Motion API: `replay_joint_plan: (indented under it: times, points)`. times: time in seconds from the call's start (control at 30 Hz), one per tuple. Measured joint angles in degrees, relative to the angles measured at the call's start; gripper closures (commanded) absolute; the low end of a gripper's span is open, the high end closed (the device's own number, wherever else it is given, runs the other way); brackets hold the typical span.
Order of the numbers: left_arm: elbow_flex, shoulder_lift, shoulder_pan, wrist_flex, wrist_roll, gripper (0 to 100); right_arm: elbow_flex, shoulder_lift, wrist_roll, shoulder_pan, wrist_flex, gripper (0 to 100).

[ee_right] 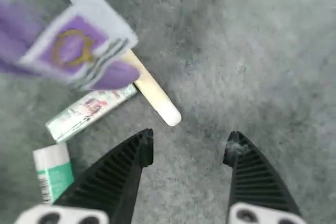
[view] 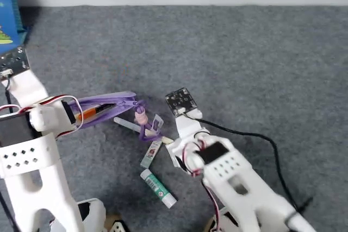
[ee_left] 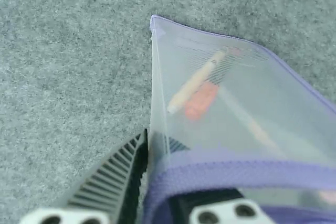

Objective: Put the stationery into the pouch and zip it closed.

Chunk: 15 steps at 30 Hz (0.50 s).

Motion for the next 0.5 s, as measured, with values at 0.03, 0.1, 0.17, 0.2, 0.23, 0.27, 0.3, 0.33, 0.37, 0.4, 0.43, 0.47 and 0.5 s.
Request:
replay_joint_plan:
  times: [0.03,0.1,0.17,0.2,0.23,0.27,0.3,0.33,0.37,0.4,0.43,0.47,0.5]
  points:
    - [0.0,0.0,0.0,0.0,0.0,99,-1.32,2.73,0.0,0.0,-0.35,78.3]
    - [0.0,0.0,0.0,0.0,0.0,99,-4.04,7.65,0.0,0.0,-0.62,78.3]
    - [0.0,0.0,0.0,0.0,0.0,99,-6.68,12.31,0.53,0.0,-0.62,78.3]
    - [0.0,0.0,0.0,0.0,0.0,99,-7.91,14.59,1.41,0.0,-0.62,78.3]
    - [0.0,0.0,0.0,0.0,0.0,99,-8.97,16.7,2.29,0.0,-0.7,78.3]
    - [0.0,0.0,0.0,0.0,0.0,99,-10.02,18.73,3.25,0.0,-0.7,78.3]
    - [0.0,0.0,0.0,0.0,0.0,99,-10.99,20.75,4.04,-0.09,-0.7,78.3]
    - [0.0,0.0,0.0,0.0,0.0,99,-11.96,22.42,4.66,-0.09,-0.7,78.3]
    - [0.0,0.0,0.0,0.0,0.0,99,-12.75,23.91,5.1,-0.09,-0.7,78.3]
    - [0.0,0.0,0.0,0.0,0.0,99,-13.63,25.32,5.36,-0.09,-0.7,78.3]
    - [0.0,0.0,0.0,0.0,0.0,99,-14.33,26.55,5.54,-0.09,-0.7,78.3]
    - [0.0,0.0,0.0,0.0,0.0,99,-15.21,27.87,5.54,-0.35,-0.7,78.3]
    - [0.0,0.0,0.0,0.0,0.0,99,-15.91,28.92,5.71,-0.62,-0.7,78.3]
